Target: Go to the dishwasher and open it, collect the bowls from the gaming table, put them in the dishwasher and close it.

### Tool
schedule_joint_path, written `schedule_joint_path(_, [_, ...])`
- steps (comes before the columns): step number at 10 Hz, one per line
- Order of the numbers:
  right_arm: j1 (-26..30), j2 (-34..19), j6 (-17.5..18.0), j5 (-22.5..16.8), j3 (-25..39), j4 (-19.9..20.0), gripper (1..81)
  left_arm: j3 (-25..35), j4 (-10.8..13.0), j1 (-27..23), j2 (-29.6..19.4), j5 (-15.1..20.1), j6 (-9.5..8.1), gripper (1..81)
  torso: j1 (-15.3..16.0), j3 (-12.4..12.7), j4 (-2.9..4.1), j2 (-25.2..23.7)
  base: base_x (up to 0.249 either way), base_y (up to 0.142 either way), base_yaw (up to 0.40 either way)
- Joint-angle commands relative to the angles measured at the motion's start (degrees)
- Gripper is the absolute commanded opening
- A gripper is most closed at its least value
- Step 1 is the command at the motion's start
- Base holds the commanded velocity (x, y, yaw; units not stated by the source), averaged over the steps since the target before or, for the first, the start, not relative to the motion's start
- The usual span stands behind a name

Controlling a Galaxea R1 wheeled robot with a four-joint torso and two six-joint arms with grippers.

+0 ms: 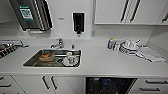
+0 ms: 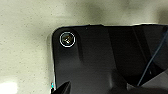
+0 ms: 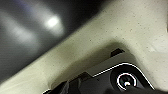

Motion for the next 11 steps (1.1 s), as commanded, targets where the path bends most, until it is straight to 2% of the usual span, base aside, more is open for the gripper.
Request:
schedule_joint_path(1, [8.0, -1.6, 0.7, -0.9, 1.3, 6.0, 81.1, -0.3, 0.6, -0.8, -0.4, 3.7, -0.11, 81.1, 0.0, 0.0, 0.00, 0.0, 0.000, 0.000, 0.000])
schedule_joint_path(3, [9.0, -3.9, 0.7, -0.7, 3.8, 6.3, 81.1, -0.3, 0.5, -0.8, -0.2, 3.7, -0.11, 81.1, 0.0, 0.0, 0.00, 0.0, 0.000, 0.000, 0.000])
schedule_joint_path(6, [12.8, -10.2, 1.1, -0.7, 14.8, 7.5, 81.1, -0.3, 0.5, -0.8, -0.1, 3.7, -0.11, 81.1, 0.0, 0.0, 0.00, 0.0, 0.000, 0.000, 0.000])
schedule_joint_path(8, [16.2, -12.2, 1.1, -2.0, 18.6, 7.5, 81.1, -0.4, 0.5, -0.8, -0.1, 3.7, -0.19, 81.1, 0.0, 0.0, 0.00, 0.0, 0.000, 0.000, 0.000])
schedule_joint_path(10, [21.2, -13.7, 1.1, -7.1, 22.3, 7.5, 81.1, -0.4, 0.5, -0.7, -0.3, 3.7, -0.19, 81.1, 0.0, 0.0, 0.00, 0.0, 0.000, 0.000, 0.000])
schedule_joint_path(11, [23.6, -13.9, 1.1, -8.2, 23.8, 7.5, 81.1, -0.4, 0.4, -0.7, -0.4, 3.7, -0.19, 81.1, 0.0, 0.0, 0.00, 0.0, 0.000, 0.000, 0.000])
